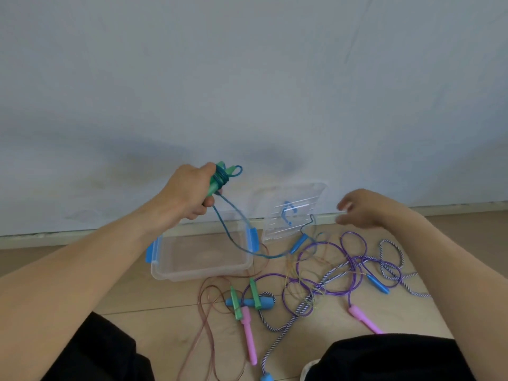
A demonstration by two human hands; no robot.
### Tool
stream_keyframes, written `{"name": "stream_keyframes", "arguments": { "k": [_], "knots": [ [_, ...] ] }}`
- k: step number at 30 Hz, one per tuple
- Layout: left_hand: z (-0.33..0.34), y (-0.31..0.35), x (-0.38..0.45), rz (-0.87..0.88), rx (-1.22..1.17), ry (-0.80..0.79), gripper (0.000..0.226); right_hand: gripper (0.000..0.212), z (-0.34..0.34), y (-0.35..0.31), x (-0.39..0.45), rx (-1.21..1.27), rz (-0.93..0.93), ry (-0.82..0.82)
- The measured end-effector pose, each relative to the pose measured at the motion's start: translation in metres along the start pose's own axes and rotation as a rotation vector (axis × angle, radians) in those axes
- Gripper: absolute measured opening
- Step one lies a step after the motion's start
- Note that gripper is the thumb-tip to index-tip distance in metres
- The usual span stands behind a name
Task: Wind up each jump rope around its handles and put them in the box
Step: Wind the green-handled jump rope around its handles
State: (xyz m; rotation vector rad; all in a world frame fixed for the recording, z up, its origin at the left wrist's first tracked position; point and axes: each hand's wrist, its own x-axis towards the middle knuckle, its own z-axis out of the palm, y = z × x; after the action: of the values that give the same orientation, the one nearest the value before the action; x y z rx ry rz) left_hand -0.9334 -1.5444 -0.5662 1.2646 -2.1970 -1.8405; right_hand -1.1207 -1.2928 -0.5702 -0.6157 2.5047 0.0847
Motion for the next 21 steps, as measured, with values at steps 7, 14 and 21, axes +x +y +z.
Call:
{"name": "stream_keyframes", "arguments": {
  "k": [7,14,21],
  "knots": [
    [0.036,0.000,-0.038,-0.101,-0.351,-0.465,0.052,0.036,0.019,-0.088,-0.046,0.818,-0.500,0.001],
    [0.038,-0.001,-0.034,-0.149,-0.681,-0.626,0.047,0.041,0.037,-0.104,-0.052,1.390,-0.478,-0.324],
    [0.040,-0.003,-0.035,-0.091,-0.639,-0.540,0.053,0.007,0.037,-0.098,-0.045,1.240,-0.418,-0.147]
  ]
}}
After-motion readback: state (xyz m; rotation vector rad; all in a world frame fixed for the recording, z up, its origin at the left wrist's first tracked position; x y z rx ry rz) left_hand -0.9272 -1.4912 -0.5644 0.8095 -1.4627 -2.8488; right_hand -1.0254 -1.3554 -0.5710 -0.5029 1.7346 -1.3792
